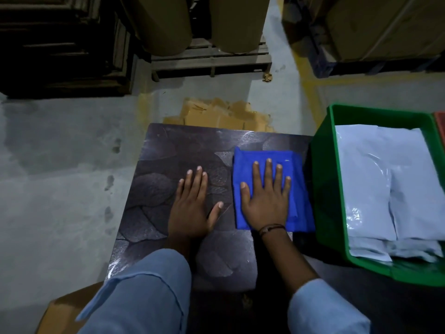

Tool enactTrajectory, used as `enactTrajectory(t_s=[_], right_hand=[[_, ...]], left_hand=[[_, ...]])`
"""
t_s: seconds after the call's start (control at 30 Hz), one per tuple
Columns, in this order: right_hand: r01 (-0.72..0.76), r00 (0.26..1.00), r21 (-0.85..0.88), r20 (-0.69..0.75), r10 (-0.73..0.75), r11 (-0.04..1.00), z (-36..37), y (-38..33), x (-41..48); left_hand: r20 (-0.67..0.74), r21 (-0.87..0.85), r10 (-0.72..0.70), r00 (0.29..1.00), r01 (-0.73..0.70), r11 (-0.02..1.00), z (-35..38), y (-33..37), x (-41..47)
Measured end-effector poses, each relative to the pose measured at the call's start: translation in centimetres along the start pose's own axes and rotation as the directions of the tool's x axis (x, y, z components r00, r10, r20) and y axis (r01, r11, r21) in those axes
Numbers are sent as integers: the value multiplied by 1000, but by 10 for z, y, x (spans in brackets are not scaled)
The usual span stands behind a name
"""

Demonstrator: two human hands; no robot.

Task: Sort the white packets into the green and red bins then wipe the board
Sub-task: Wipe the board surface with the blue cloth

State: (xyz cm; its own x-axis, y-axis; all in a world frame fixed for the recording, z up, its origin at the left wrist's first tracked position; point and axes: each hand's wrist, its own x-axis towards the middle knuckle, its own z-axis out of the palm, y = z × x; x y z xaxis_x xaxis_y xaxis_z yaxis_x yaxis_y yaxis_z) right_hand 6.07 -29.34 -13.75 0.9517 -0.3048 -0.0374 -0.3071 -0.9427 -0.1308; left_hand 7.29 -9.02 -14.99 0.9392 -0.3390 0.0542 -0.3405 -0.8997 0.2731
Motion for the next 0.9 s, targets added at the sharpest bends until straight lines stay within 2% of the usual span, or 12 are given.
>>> enactTrajectory(t_s=[0.1, 0.27, 0.43, 0.63, 0.73, 0.9], right_hand=[[-72, 997, -29, 0, 72, 997, 0, 6, 9], [-140, 990, 19, 33, 140, 990, -2, 1, 83], [-140, 989, 23, 59, 139, 990, -1, -9, 108], [46, 999, 3, 2, -46, 999, 7, -12, 23], [114, 992, 0, -45, -114, 994, 9, -13, -46], [180, 984, -41, 10, -180, 983, 5, -3, -174]], left_hand=[[-13, 2, 4, 1000, -4, 1000, 1, -2, 0], [-10, 11, 2, 1000, -2, 1000, 2, -2, 1], [-19, 23, 11, 1000, -11, 1000, 2, -5, 0], [-52, -23, 30, 998, -31, 999, 3, -3, -2], [-11, 0, 31, 999, -31, 1000, 2, -2, -4], [54, 32, -12, 998, 11, 999, -5, 9, -30]])
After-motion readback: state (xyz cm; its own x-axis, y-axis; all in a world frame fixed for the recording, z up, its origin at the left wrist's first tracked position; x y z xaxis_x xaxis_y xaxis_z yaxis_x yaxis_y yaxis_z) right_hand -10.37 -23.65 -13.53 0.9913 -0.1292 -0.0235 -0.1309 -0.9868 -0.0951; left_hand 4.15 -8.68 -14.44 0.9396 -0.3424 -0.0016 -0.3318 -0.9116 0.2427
